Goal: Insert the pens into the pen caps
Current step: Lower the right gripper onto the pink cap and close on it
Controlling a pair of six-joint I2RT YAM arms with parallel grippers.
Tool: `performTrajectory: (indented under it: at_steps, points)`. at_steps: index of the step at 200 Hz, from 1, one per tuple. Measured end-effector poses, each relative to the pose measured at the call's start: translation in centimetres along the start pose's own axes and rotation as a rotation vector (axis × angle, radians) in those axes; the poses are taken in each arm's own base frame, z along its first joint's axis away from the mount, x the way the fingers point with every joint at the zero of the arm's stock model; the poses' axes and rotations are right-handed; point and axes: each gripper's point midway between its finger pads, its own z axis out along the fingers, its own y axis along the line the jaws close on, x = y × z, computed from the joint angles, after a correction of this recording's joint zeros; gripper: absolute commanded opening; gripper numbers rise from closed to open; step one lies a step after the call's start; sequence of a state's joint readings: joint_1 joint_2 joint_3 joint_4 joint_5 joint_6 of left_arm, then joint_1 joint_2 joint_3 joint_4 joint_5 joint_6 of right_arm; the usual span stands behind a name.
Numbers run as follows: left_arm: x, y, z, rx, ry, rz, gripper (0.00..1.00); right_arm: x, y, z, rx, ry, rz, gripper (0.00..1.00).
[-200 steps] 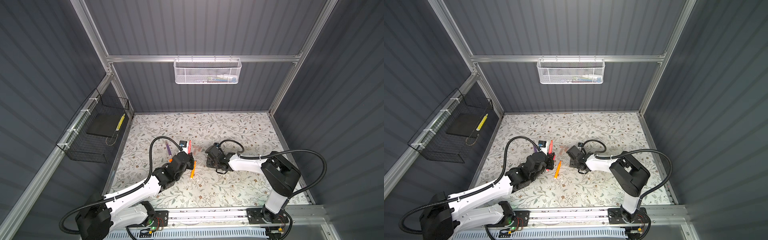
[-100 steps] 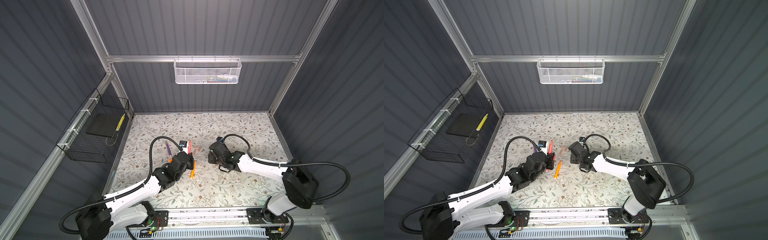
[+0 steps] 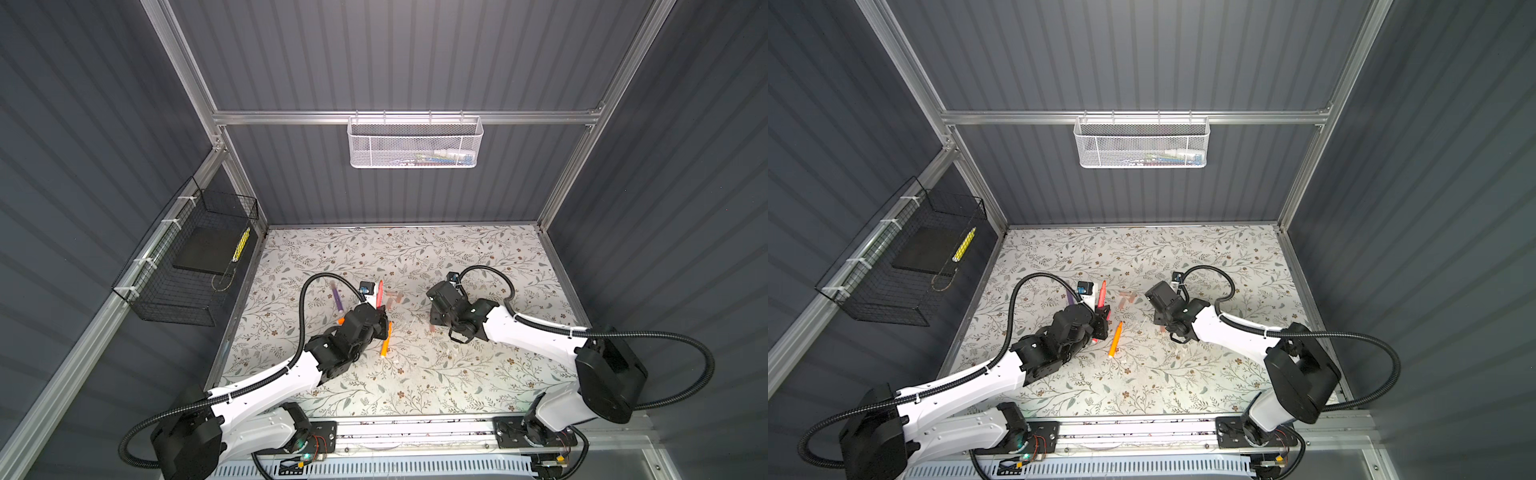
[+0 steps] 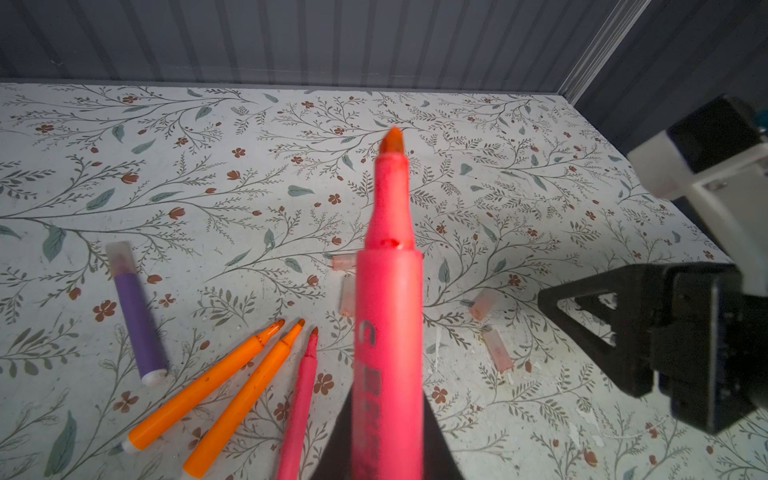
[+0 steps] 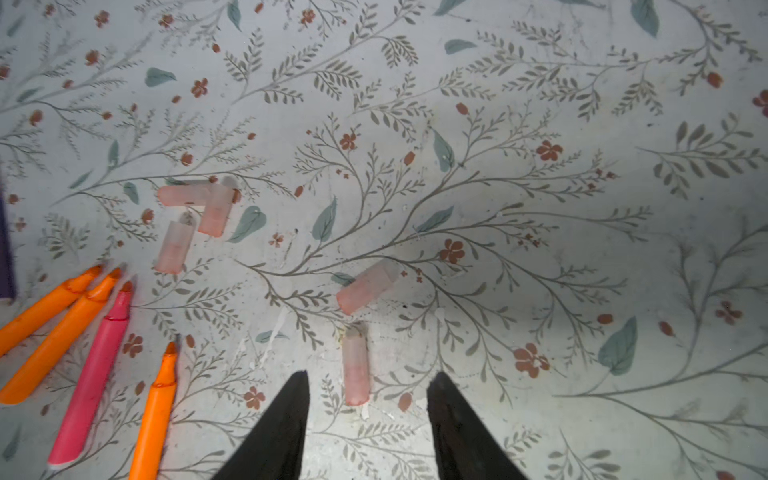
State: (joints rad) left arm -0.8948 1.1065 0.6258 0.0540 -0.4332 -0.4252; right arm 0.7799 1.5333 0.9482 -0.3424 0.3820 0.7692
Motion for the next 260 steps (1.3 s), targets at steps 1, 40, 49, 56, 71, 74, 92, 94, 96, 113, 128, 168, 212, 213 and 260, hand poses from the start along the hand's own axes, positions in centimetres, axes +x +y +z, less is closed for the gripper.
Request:
performTrajectory:
  at_steps: [1, 40, 49, 56, 71, 74, 92, 94, 96, 113, 128, 168, 212, 213, 260]
  points:
    - [0.0, 0.0, 0.0, 0.000, 0.000, 0.000, 0.00, 0.0, 0.0, 0.0, 0.000, 0.000, 0.000, 0.49]
    - [0.0, 0.0, 0.0, 0.001, -0.001, 0.000, 0.00, 1.8, -0.8, 2.3, 0.060, 0.069, -0.038, 0.47]
    - [0.0, 0.0, 0.0, 0.001, -0.001, 0.000, 0.00, 2.1, -0.7, 2.7, 0.065, 0.082, -0.043, 0.46]
    - [0.0, 0.0, 0.0, 0.001, -0.001, -0.001, 0.00, 2.2, -0.6, 3.0, 0.068, 0.090, -0.047, 0.46]
    - [0.0, 0.0, 0.0, 0.000, -0.001, 0.000, 0.00, 2.4, -0.5, 3.4, 0.073, 0.101, -0.050, 0.46]
    - [0.0, 0.0, 0.0, 0.001, -0.001, 0.000, 0.00, 2.5, -0.5, 3.5, 0.073, 0.103, -0.051, 0.46]
    - [0.0, 0.0, 0.1, 0.000, 0.000, 0.000, 0.00, 2.6, -0.4, 3.7, 0.076, 0.110, -0.053, 0.46]
    - [0.0, 0.0, 0.1, 0.000, 0.000, 0.000, 0.00, 2.5, -0.4, 3.7, 0.076, 0.110, -0.053, 0.46]
    - [0.0, 0.0, 0.1, 0.000, 0.000, 0.000, 0.00, 2.5, -0.4, 3.8, 0.076, 0.111, -0.053, 0.45]
    - [0.1, -0.1, 0.1, 0.001, 0.003, 0.001, 0.00, 2.6, -0.3, 3.9, 0.076, 0.116, -0.054, 0.45]
    - [0.1, -0.1, 0.1, 0.004, 0.002, 0.000, 0.00, 2.8, -0.4, 4.0, 0.078, 0.125, -0.057, 0.44]
    - [0.1, -0.2, 0.1, 0.007, 0.002, 0.000, 0.00, 3.0, -0.3, 3.9, 0.074, 0.139, -0.063, 0.43]
    - [0.1, -0.2, 0.2, 0.008, 0.002, -0.001, 0.00, 3.2, 0.5, 3.9, 0.035, 0.157, -0.072, 0.43]
    - [0.1, -0.2, 0.2, 0.008, 0.002, -0.001, 0.00, 3.2, 0.5, 3.9, 0.035, 0.157, -0.072, 0.43]
    - [0.0, -0.2, 0.2, 0.009, 0.000, -0.001, 0.00, 3.7, 1.0, 5.2, 0.041, 0.182, -0.087, 0.40]
